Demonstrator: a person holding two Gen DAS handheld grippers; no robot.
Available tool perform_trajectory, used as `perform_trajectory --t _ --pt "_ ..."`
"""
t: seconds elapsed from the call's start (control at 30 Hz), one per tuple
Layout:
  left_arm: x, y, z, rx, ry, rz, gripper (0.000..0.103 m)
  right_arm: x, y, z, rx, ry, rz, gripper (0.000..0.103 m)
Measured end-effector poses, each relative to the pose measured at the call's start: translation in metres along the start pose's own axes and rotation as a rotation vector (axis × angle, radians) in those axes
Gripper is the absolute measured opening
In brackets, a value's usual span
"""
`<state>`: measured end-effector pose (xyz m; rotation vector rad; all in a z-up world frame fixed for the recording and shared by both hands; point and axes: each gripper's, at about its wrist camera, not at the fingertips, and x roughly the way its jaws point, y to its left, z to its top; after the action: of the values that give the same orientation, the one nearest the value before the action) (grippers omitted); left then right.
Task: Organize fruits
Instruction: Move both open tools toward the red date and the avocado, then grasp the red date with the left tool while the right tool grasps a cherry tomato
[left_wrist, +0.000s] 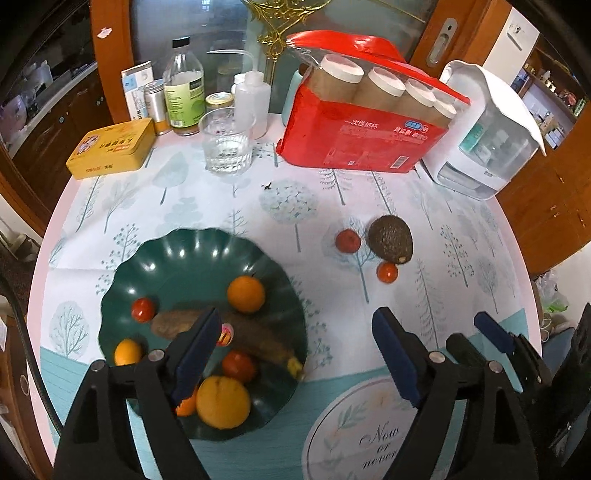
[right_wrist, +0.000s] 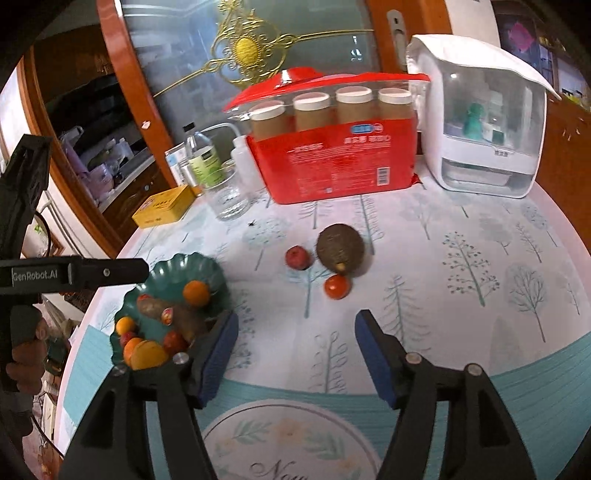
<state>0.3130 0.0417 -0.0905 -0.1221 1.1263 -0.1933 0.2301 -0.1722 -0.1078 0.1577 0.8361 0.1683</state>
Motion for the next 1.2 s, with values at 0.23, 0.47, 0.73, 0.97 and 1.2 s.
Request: perform_trajectory --t 0.23,0.47,0.73,0.97,1.2 --pt "0.037 -0.021 0.033 0.018 0.010 -0.002 0.083 0.027 -0.016 0.006 0.012 -0.007 -0.018 0.066" --pt "0.078 -0.036 0.056 0.040 0.018 -0.011 0.083 0.059 -0.027 0.012 0.006 -0.038 -0.052 0.066" --pt "0.120 -0.045 0.067 0.060 0.043 -0.036 0.082 0.095 -0.029 0.008 -0.032 -0.028 -0.104 0.066" --pt "0.148 -0.051 0.068 0.064 0.077 -0.071 0.073 0.121 -0.026 0.002 -0.081 0.006 -0.123 0.066" --pt "0.168 -0.056 0.065 0.075 0.085 -0.089 0.061 0.133 -0.020 -0.002 -0.118 0.022 -0.142 0.058"
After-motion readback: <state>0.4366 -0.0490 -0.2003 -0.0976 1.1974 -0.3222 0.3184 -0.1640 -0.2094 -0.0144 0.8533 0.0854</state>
